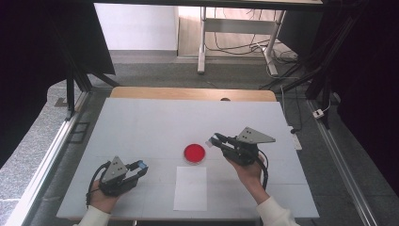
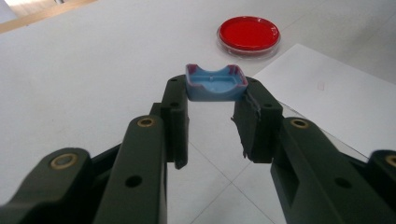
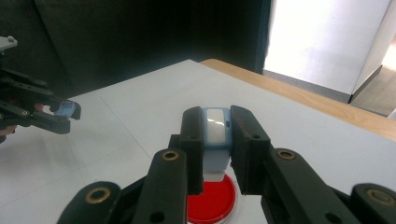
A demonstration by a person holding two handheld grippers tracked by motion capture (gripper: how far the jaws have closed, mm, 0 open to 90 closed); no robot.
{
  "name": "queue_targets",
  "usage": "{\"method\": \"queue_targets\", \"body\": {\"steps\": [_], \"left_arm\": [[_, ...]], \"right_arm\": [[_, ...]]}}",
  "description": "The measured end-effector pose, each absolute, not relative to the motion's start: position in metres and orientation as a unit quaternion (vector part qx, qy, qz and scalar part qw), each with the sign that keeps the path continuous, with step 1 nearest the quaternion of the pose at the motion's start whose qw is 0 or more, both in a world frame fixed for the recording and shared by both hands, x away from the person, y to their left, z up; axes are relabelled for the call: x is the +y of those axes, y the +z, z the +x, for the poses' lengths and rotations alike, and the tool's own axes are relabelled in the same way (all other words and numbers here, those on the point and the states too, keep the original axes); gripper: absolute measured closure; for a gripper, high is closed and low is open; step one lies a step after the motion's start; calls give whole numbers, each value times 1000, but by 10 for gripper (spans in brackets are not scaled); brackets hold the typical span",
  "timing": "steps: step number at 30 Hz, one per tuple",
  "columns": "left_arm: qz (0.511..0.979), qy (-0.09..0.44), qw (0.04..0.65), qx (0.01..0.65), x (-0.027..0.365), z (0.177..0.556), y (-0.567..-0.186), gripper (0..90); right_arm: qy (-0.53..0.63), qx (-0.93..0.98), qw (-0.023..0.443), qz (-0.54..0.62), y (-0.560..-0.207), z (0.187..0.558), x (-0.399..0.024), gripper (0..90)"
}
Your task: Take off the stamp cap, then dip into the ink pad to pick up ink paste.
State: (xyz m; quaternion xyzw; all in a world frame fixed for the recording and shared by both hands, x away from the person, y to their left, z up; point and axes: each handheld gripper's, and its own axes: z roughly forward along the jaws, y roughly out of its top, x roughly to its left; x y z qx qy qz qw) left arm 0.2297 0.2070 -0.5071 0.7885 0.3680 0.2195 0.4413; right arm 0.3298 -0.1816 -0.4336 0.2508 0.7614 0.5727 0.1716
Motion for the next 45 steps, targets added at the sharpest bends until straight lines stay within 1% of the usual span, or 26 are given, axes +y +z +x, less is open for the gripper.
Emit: {"method": "queue_targets", "body": {"steps": [17, 36, 45], "left_arm": [[789, 220, 438, 370, 204, 230, -509, 656], [795, 215, 434, 366, 201, 230, -511, 656], [796, 215, 432, 366, 200, 230, -511, 655]], "right_arm": [[569, 768, 160, 246, -432, 331, -177, 750], [537, 794, 144, 244, -444, 355, -151, 750], [514, 812, 126, 247, -453, 365, -138, 750]]}}
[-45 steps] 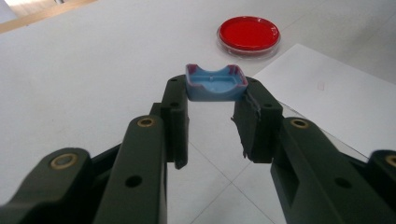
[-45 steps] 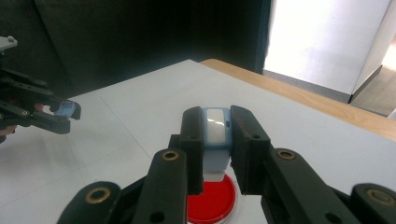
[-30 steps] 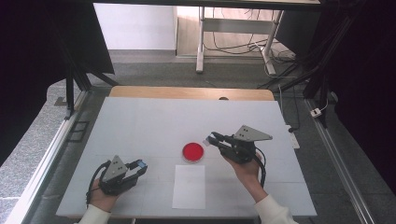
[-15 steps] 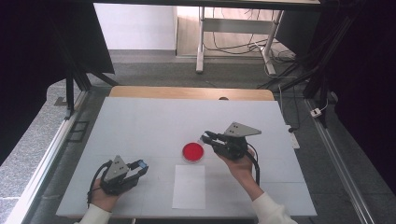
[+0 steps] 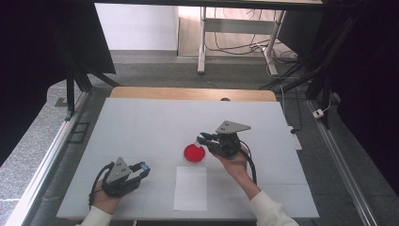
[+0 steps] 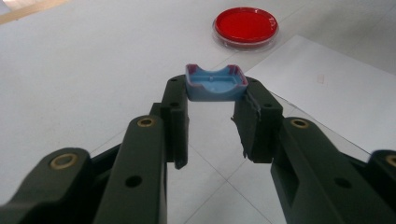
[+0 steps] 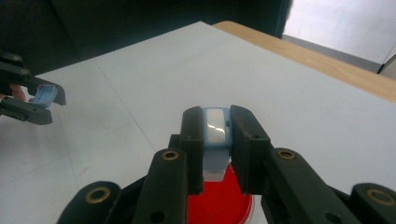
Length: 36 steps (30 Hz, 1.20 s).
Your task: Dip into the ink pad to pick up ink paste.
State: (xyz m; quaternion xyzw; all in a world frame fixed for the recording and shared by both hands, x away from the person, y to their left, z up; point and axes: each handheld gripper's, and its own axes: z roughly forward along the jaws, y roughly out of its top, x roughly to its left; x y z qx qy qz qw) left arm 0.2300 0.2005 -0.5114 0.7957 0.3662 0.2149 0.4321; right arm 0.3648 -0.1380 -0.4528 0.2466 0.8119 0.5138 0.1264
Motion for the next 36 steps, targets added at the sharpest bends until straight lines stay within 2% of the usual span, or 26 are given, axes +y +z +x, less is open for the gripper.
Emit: {"method": "queue_targets", "body": {"steps": [22, 36], "left_arm": [[796, 212, 434, 364, 200, 230, -512, 655], [796, 215, 433, 363, 200, 230, -511, 655]], "right_arm": [[451, 846, 133, 249, -479, 387, -123, 750], [436, 856, 128, 246, -490, 388, -116, 750]]}}
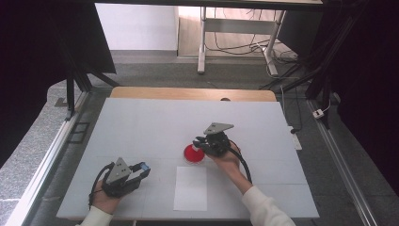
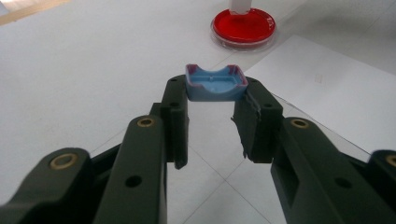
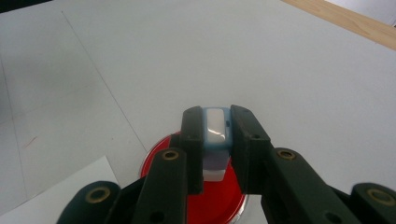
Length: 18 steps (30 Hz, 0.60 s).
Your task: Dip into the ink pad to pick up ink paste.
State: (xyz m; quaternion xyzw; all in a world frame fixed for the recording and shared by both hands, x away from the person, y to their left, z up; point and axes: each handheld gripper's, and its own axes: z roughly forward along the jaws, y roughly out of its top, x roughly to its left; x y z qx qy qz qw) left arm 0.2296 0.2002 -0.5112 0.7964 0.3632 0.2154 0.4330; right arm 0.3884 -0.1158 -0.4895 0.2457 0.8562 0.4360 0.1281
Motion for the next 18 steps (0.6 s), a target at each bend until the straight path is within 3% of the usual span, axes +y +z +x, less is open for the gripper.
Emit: {"method": "queue_targets", "body": {"steps": [18], "left_arm": [[797, 213, 432, 364, 201, 230, -512, 654]], "right_arm": [[428, 861, 123, 247, -496, 389, -114, 748]]}}
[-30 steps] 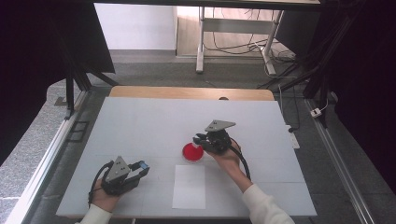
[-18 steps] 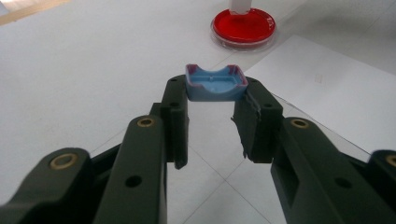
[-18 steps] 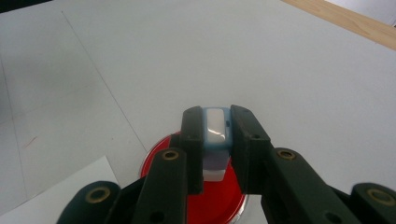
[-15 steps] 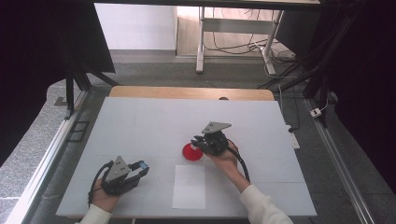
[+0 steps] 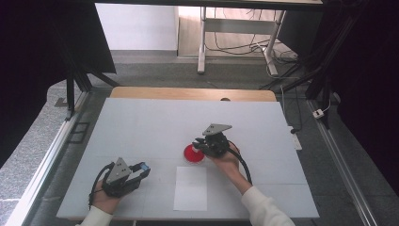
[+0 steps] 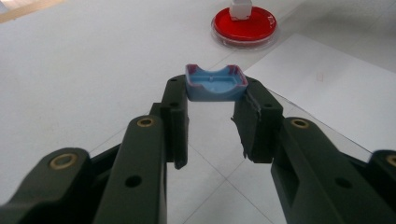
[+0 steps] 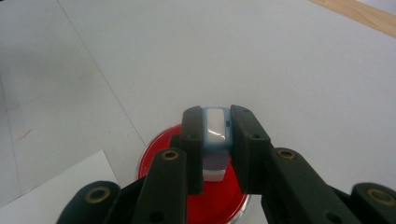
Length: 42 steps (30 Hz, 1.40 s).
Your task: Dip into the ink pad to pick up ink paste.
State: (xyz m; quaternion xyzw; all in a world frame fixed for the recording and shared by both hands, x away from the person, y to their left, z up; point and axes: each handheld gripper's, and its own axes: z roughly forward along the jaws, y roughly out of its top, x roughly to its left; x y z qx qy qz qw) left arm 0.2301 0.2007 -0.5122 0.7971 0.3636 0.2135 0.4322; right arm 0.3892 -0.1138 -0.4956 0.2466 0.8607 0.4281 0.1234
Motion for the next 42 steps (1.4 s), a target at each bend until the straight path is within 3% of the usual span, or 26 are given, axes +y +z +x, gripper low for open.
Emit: {"method": "queue_targets", "body": {"steps": [42], "left_arm": [[796, 213, 433, 365, 201, 230, -512, 654]], "right_arm": [[437, 855, 135, 243, -489, 385, -115, 752]]}}
